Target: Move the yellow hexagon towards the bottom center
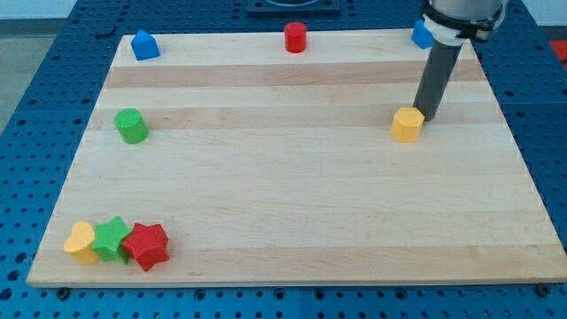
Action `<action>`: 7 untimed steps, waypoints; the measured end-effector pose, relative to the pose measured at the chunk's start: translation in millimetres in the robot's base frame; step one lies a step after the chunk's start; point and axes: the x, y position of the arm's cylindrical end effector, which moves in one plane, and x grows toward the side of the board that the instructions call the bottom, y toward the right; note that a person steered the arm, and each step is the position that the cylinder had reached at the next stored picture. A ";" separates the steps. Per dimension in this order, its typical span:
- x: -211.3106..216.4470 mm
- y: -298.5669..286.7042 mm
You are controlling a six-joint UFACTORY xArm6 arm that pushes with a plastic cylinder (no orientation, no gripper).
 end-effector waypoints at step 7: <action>45.7 -66.5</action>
